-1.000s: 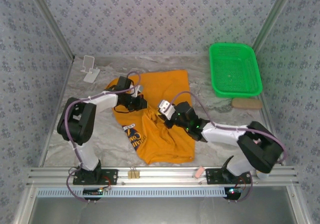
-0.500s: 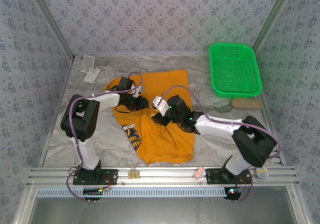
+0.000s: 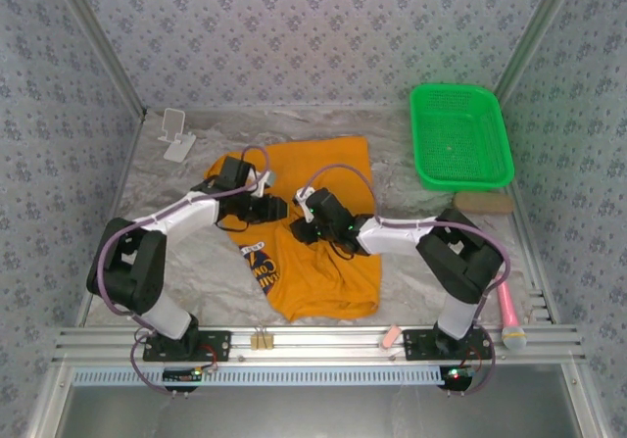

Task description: Fold the inside-out t-shirt

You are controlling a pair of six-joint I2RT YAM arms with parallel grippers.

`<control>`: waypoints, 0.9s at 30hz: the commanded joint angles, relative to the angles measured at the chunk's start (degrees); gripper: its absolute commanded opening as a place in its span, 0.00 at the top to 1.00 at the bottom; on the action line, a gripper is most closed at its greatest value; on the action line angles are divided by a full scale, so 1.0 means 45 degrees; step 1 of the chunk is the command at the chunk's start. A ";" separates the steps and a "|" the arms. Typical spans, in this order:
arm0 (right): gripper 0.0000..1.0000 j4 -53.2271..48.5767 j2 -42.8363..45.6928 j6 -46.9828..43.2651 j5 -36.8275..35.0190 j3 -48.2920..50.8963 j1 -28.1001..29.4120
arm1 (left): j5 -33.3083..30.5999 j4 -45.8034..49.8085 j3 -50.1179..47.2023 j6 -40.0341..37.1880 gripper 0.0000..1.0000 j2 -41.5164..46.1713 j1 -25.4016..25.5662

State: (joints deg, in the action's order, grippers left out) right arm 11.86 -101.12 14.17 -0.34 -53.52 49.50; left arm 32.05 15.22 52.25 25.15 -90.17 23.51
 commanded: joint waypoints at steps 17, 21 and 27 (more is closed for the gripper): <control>0.98 -0.1694 0.2554 0.0821 0.1824 -0.0696 -0.0569 | -0.1378 -0.0271 -0.0856 0.0439 0.71 -0.0307 0.0515; 0.98 -0.5194 0.2656 0.0269 0.1930 -0.2173 -0.0587 | -0.1620 0.0217 -0.0515 0.0269 0.72 -0.0247 0.0460; 0.94 -1.0899 0.0452 0.1122 0.6269 -0.5792 -0.1982 | -0.1812 0.0314 -0.0400 -0.0116 0.74 -0.0411 -0.0069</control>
State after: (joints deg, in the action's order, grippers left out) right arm -21.45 -96.01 17.28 16.23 -76.77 43.11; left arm 25.23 15.18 48.62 26.35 -90.94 24.53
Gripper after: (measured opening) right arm 0.061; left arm 0.261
